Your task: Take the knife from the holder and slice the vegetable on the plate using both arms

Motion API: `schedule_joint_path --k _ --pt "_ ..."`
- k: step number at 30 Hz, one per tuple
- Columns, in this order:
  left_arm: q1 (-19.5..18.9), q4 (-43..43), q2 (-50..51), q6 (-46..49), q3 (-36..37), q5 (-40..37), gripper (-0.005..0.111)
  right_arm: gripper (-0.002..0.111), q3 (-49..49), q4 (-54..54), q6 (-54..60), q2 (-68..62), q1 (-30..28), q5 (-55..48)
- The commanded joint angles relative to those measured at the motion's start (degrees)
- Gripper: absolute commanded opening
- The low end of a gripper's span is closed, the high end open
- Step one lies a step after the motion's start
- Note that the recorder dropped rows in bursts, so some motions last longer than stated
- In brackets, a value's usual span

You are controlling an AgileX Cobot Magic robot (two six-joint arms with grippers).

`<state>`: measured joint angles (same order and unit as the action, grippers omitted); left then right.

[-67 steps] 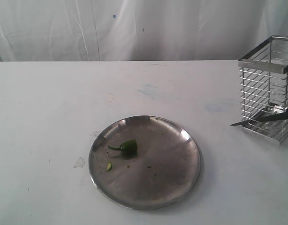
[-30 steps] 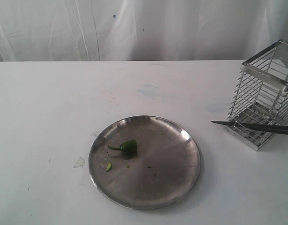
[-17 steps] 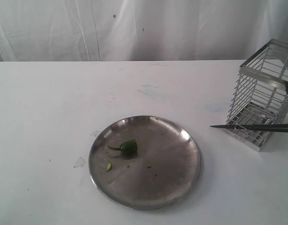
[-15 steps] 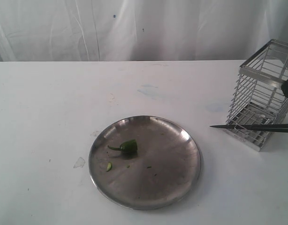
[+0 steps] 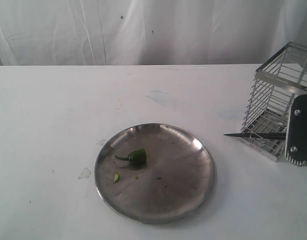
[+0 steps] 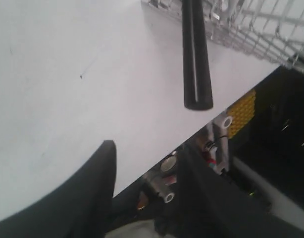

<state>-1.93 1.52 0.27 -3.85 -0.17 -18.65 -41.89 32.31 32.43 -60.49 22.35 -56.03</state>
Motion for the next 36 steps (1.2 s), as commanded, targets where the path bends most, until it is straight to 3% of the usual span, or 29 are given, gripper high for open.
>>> schedule_joint_path --k 1,8,14,36 --pt "0.3 -0.2 -0.3 -0.1 0.2 -1.1 0.000 0.038 3.2 4.1 3.8 0.4 1.3 5.6" --pt "0.3 -0.2 -0.3 -0.1 0.2 -1.1 0.000 0.038 4.0 8.1 1.5 -0.1 1.3 11.7" --pt "0.3 -0.2 -0.3 -0.1 0.2 -1.1 0.000 0.053 4.0 8.3 1.4 -3.2 1.3 12.4" --pt "0.3 -0.2 -0.3 -0.1 0.2 -1.1 0.000 0.050 4.0 24.4 -7.9 -16.5 1.3 10.9"
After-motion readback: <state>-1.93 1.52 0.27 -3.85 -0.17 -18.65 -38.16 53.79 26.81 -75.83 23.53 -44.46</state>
